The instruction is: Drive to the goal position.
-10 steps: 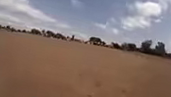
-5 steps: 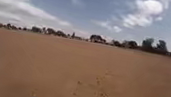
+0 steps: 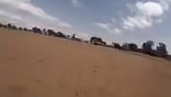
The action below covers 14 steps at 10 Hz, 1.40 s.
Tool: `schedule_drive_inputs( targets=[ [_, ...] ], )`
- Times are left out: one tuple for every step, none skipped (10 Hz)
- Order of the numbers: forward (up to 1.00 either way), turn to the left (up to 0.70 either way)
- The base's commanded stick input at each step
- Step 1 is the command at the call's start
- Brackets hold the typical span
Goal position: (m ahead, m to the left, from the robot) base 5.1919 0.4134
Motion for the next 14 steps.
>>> schedule_drive_inputs(
  targets=[
    [0.7, 0.0],
    [0.7, 0.0],
    [0.7, 0.0],
    [0.7, 0.0],
    [0.7, 0.0],
    [0.7, 0.0],
    [0.7, 0.0],
    [0.7, 0.0],
    [0.7, 0.0],
    [0.7, 0.0],
    [0.51, 0.0],
    [0.08, 0.0],
    [0.0, 0.0],
    [0.0, 0.0]
  ],
)
